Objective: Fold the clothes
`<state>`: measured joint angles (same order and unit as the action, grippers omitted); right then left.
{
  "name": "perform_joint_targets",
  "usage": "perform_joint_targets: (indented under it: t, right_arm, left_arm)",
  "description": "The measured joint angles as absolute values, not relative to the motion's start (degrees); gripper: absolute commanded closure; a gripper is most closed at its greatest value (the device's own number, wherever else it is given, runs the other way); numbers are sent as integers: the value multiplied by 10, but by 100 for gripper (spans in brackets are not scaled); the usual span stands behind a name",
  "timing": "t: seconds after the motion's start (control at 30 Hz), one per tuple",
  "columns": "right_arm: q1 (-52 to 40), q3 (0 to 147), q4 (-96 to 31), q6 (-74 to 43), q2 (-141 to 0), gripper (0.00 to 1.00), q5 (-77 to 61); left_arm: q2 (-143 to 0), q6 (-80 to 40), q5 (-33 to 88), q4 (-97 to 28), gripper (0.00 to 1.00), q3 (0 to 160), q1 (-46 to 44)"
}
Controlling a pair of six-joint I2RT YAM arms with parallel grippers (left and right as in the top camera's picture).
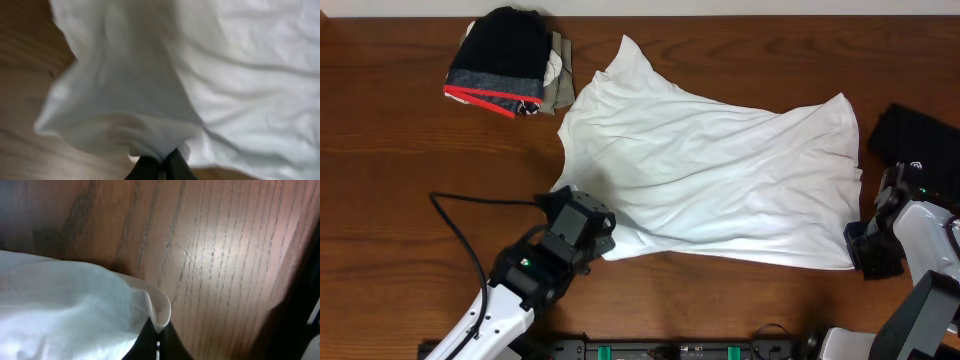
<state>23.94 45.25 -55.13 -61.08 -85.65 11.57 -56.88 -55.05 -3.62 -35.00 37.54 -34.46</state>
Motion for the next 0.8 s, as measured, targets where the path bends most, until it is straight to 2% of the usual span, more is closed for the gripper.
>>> perform_joint_targets:
  t: [0.37, 0.8]
  right_arm:
    - [239, 453, -542, -611, -856, 98, 119]
    - [239, 453, -488, -611, -856, 99, 115]
  left_arm:
    - [-576, -527, -138, -280, 94, 375, -284]
    - [-694, -495, -155, -192, 94, 376, -277]
